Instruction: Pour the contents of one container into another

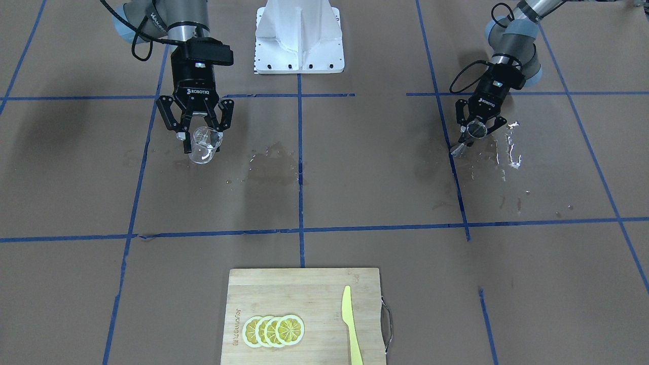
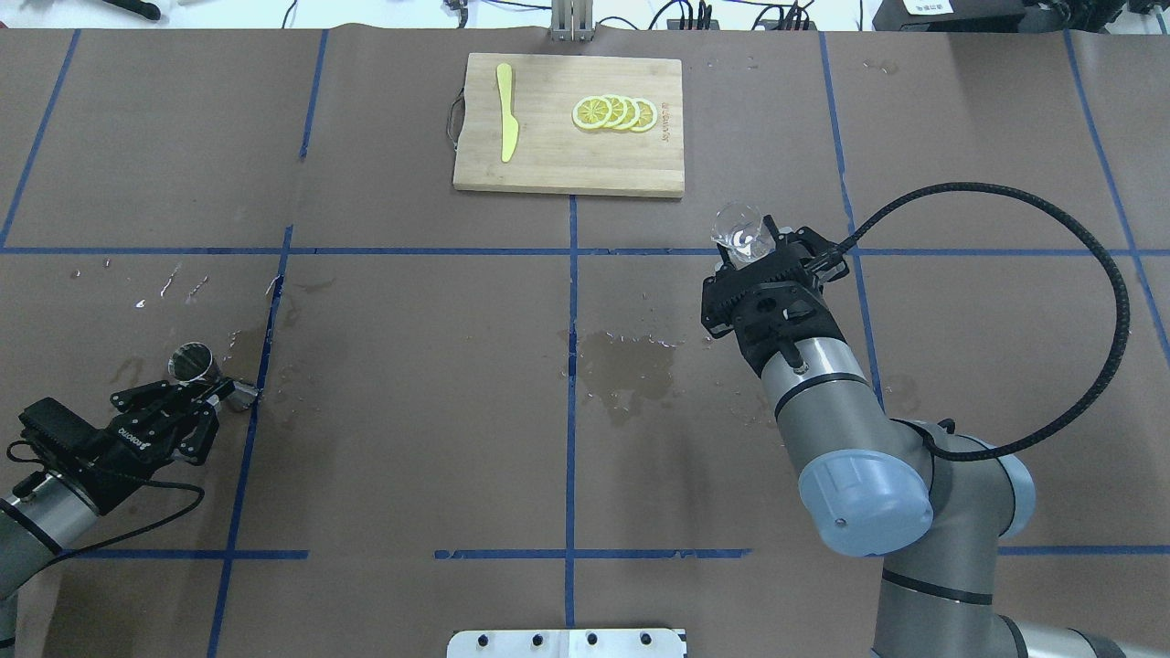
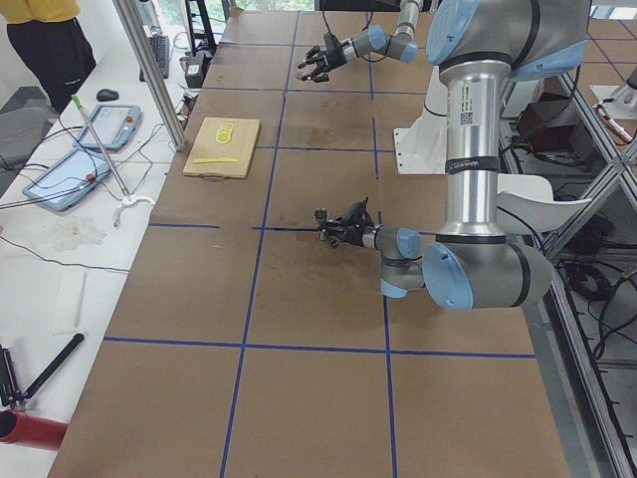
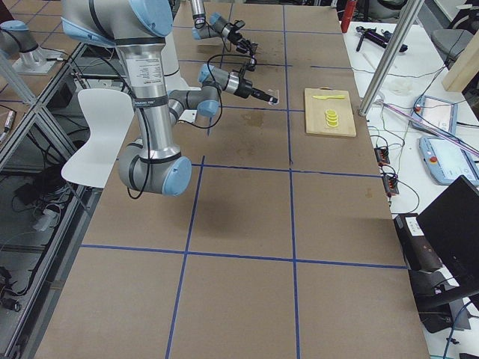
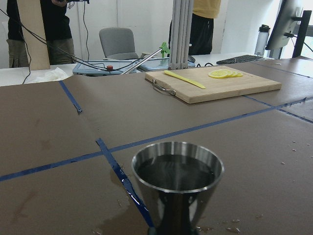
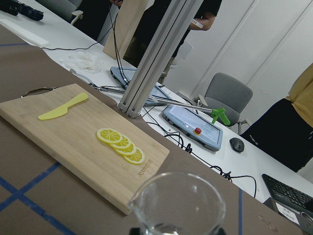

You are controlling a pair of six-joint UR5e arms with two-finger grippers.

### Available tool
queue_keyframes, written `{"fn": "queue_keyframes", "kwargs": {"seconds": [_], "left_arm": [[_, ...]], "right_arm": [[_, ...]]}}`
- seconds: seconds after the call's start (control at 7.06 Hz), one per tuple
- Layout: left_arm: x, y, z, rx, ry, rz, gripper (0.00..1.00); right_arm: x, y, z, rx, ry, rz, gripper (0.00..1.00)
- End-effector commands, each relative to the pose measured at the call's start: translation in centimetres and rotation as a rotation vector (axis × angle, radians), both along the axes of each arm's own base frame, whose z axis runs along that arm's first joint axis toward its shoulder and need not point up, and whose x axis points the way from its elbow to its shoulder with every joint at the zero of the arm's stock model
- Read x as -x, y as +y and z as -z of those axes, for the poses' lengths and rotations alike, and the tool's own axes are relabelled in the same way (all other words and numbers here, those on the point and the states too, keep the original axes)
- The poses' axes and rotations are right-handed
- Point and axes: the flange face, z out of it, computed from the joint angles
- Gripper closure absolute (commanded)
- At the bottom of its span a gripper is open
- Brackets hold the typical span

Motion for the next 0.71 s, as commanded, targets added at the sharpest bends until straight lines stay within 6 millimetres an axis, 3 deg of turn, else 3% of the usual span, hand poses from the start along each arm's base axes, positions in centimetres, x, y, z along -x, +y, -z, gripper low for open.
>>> {"fn": "queue_keyframes", "kwargs": {"seconds": [0.0, 0.28, 0.42, 0.57], "left_arm": [[0.02, -0.01, -0.08, -0.003, -0.005, 0.002, 1.00], [0.02, -0.02, -0.15, -0.004, -0.011, 0.004, 1.00], [0.03, -0.03, -0.16, -0.006, -0.013, 0.005, 0.94], [0.09, -0.02, -0.22, -0.005, -0.015, 0.005, 0.80]], "right_arm": [[0.00, 0.00, 0.00, 0.000, 0.000, 0.000, 1.00], [0.02, 0.00, 0.08, 0.000, -0.001, 0.000, 1.00], [0.00, 0.00, 0.00, 0.000, 0.000, 0.000, 1.00], [0.02, 0.00, 0.08, 0.000, -0.001, 0.000, 1.00]]}}
